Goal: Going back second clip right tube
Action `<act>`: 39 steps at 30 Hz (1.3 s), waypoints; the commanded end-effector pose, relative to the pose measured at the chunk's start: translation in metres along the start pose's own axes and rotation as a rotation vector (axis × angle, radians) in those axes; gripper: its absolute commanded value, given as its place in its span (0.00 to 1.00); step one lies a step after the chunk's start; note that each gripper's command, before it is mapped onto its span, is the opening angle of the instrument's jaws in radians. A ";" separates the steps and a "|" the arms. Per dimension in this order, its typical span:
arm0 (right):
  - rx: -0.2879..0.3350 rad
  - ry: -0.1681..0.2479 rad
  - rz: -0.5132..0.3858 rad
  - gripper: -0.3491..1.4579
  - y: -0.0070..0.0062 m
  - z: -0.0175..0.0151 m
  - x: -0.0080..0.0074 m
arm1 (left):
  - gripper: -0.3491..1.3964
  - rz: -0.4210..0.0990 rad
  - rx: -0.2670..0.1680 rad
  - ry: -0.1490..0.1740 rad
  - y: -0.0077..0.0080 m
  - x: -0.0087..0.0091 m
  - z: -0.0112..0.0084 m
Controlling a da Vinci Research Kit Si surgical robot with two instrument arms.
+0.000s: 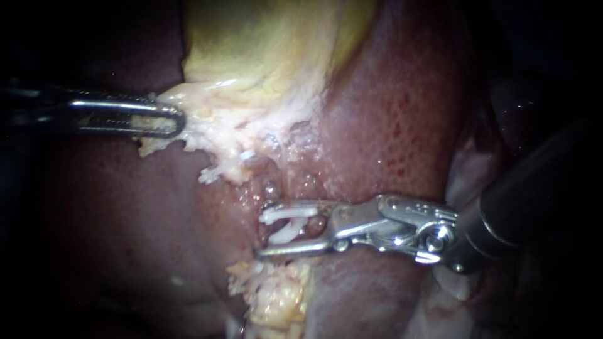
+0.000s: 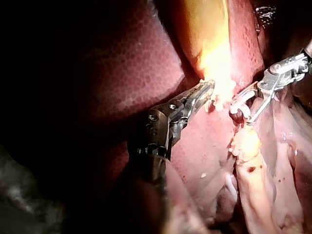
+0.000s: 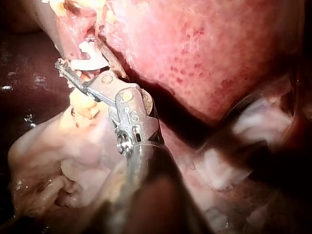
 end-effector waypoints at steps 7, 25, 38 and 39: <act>-0.008 -0.041 0.007 0.47 0.0007 -0.0012 0.0007 | 0.00 0.000 -0.001 0.000 0.0000 0.0000 -0.0001; -0.029 -0.031 0.080 0.47 0.0014 -0.0037 0.0018 | 0.00 0.001 -0.001 0.000 0.0000 -0.0001 -0.0002; -0.047 -0.053 0.100 0.47 0.0012 -0.0064 0.0038 | 0.00 0.001 -0.002 -0.001 0.0000 -0.0001 -0.0003; -0.050 -0.065 0.082 0.47 0.0012 -0.0065 0.0038 | 0.00 0.001 -0.002 -0.001 0.0000 -0.0001 -0.0003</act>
